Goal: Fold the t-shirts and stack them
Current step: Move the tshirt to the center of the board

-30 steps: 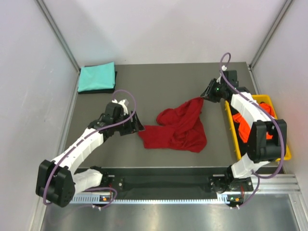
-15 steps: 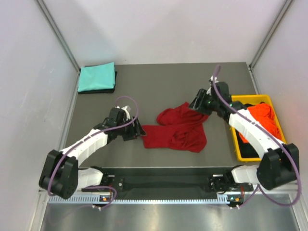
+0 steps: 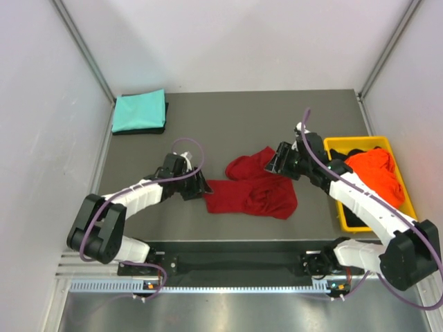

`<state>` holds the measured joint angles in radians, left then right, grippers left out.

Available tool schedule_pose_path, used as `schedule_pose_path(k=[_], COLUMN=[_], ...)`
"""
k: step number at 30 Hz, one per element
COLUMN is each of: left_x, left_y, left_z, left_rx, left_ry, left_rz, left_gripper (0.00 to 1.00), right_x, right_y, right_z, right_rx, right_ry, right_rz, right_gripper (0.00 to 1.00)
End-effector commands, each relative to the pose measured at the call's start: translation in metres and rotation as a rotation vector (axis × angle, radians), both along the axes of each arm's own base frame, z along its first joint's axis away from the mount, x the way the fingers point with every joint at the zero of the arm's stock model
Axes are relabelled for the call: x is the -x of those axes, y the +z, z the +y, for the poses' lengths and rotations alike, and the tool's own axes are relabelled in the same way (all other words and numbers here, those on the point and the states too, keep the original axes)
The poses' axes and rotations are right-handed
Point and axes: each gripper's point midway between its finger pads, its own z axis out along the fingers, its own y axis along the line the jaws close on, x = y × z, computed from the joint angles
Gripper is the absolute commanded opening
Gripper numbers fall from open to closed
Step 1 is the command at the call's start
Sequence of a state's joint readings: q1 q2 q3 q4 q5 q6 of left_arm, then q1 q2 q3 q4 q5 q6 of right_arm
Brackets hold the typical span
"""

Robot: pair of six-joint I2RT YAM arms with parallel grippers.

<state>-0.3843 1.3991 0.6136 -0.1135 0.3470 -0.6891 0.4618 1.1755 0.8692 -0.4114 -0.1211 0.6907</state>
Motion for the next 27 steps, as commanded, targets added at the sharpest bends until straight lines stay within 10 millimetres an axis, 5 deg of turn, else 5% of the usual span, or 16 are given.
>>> schedule_pose_path(k=[1,6,8,12,15,18,23,27], left_x=[-0.025,-0.040,-0.044,-0.064,-0.083,-0.092,-0.081,-0.047], left_y=[0.026,0.059,0.073,0.106,0.107,0.087,0.073,0.072], left_z=[-0.014,-0.021,-0.023,-0.027,-0.030,-0.032,-0.065,-0.095], left_rx=[0.060,0.086,0.089,0.080,0.029,-0.042,-0.024,-0.088], left_ry=[-0.015,-0.022,-0.035,-0.044,-0.064,-0.114,-0.219,-0.323], left_rz=[-0.120,-0.184,-0.205,-0.271,-0.281,-0.182,-0.103,-0.102], left_gripper=[0.57,0.10,0.01,0.00,0.00,0.01,0.00,0.05], right_x=[-0.008,-0.008,-0.008,-0.011,-0.012,-0.013,-0.012,-0.010], right_y=[0.017,0.012,0.010,0.016,0.018,0.015,0.010,-0.001], right_z=[0.000,-0.003,-0.006,-0.023,-0.030,-0.033,-0.035,-0.038], right_rx=[0.001,0.016,0.028,0.068,0.075,0.080,0.085,0.103], right_ry=[0.000,-0.011,-0.023,-0.093,-0.116,-0.122,-0.124,-0.118], right_rz=[-0.086,-0.079,-0.082,-0.124,-0.142,-0.136,-0.126,-0.113], right_gripper=[0.56,0.56,0.56,0.56,0.56,0.56,0.56,0.57])
